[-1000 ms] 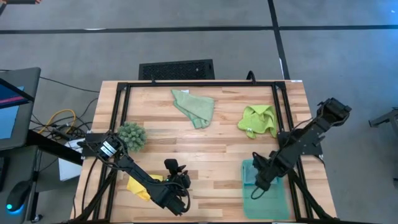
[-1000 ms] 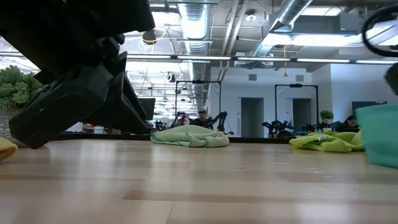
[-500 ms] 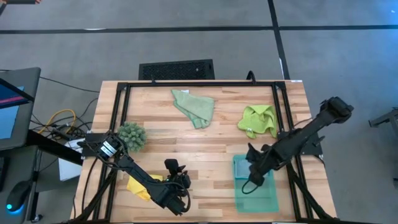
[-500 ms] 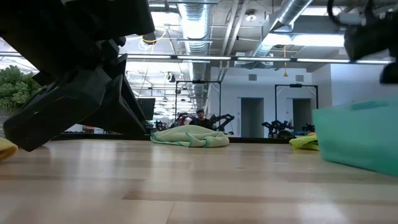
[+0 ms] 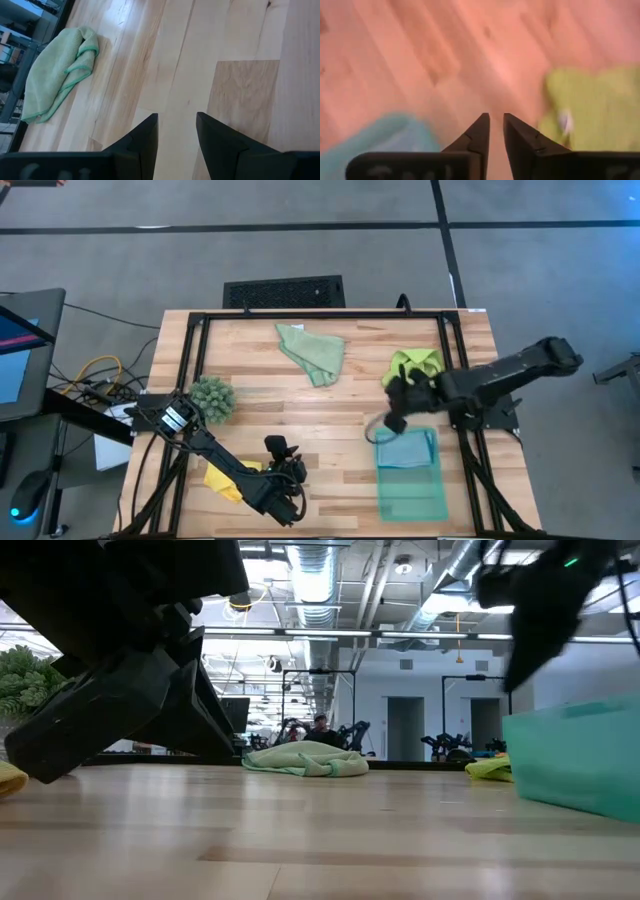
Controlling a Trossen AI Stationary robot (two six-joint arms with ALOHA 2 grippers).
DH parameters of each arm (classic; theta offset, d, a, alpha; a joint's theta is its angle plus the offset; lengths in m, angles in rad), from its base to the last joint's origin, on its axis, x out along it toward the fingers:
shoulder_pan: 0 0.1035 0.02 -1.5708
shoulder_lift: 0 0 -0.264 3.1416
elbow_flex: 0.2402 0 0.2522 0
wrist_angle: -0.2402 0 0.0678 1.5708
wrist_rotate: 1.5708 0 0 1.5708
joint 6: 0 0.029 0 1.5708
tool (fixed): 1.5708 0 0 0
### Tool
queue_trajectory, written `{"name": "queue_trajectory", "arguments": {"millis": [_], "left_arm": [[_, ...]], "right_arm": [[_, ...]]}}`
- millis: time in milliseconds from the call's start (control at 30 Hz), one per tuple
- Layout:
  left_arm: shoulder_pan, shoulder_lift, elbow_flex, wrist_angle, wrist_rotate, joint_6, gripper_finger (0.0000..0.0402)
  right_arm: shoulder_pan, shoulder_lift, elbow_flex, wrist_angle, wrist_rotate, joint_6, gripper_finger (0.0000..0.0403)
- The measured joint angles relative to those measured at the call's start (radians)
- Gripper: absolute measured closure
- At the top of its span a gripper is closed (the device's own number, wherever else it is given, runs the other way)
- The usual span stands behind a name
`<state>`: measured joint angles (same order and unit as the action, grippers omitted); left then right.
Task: Fold microfiber towels
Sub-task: Fold the green microfiber cloth
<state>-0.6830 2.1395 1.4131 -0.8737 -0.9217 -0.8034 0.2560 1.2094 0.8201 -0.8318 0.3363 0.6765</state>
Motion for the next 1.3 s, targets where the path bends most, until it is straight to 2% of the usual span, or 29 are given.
{"name": "queue_trajectory", "arguments": {"millis": [133,267,367,500,567,667,733,833,1000,1100,1200,1300], "left_arm": [[0.015,0.000,-0.050,-0.001,-0.070,0.047,0.0275],[0.120,-0.030,-0.146,0.023,-0.088,0.025,0.0286],[0.227,-0.086,-0.241,0.176,-0.055,0.074,0.0305],[0.355,-0.192,-0.358,0.481,-0.007,0.228,0.0330],[0.421,-0.251,-0.408,0.620,0.043,0.292,0.0334],[0.524,-0.327,-0.479,0.814,0.191,0.352,0.0326],[0.596,-0.356,-0.515,0.954,0.323,0.367,0.0311],[0.693,-0.360,-0.543,1.065,0.457,0.344,0.0279],[0.797,-0.343,-0.551,1.053,0.506,0.245,0.0223],[0.824,-0.333,-0.553,1.048,0.533,0.220,0.0200],[0.842,-0.304,-0.553,1.087,0.620,0.218,0.0192],[0.855,-0.255,-0.551,1.121,0.665,0.225,0.0199]], "right_arm": [[-0.112,0.084,-0.029,0.304,0.013,-0.241,0.0299],[-0.116,0.188,-0.051,0.594,0.008,-0.389,0.0289],[-0.080,0.262,-0.052,0.702,0.008,-0.429,0.0289],[0.000,0.340,-0.052,0.771,0.010,-0.407,0.0297],[0.051,0.374,-0.062,0.796,0.018,-0.377,0.0301],[0.131,0.459,-0.060,0.891,0.060,-0.365,0.0306],[0.174,0.517,-0.060,0.962,0.103,-0.380,0.0308],[0.202,0.584,-0.056,1.031,0.155,-0.438,0.0311],[0.181,0.618,-0.055,1.031,0.242,-0.480,0.0312],[0.151,0.628,-0.055,1.045,0.243,-0.505,0.0312],[0.118,0.629,-0.057,1.027,0.242,-0.516,0.0312],[0.089,0.629,-0.057,1.020,0.242,-0.565,0.0312]]}}
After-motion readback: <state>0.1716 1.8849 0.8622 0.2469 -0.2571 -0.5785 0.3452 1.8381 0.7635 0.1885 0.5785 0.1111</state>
